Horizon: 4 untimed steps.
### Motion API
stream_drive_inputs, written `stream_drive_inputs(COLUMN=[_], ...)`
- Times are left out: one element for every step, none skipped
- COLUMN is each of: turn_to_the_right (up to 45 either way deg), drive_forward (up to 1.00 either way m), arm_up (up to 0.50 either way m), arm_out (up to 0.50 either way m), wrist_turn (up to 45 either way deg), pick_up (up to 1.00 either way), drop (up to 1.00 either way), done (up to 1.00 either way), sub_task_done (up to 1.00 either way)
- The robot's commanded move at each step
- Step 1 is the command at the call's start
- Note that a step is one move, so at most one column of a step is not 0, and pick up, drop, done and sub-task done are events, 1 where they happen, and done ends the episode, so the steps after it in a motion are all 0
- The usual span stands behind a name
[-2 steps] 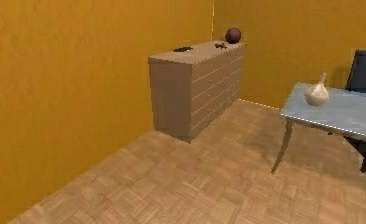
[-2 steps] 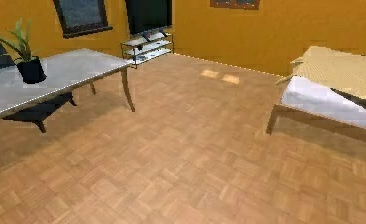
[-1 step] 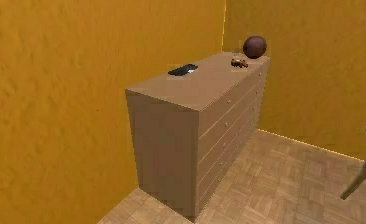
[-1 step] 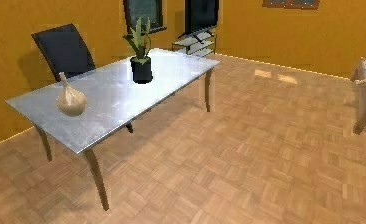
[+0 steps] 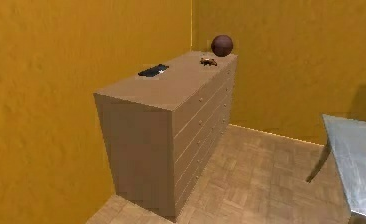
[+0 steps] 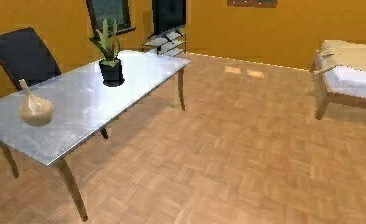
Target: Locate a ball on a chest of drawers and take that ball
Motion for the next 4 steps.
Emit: stream_drive_inputs(turn_to_the_right=[0.0,21.0,3.0,0.0], drive_forward=[0.2,0.0,0.0,1.0], arm_up=[0.0,0.0,0.0,0.0], arm_out=[0.0,0.0,0.0,0.0], wrist_turn=[0.0,0.0,0.0,0.0], pick_up=[0.0,0.0,0.0,0.0], drop=[0.0,0.0,0.0,0.0], done=[0.0,0.0,0.0,0.0], sub_task_done=[0.0,0.0,0.0,0.0])
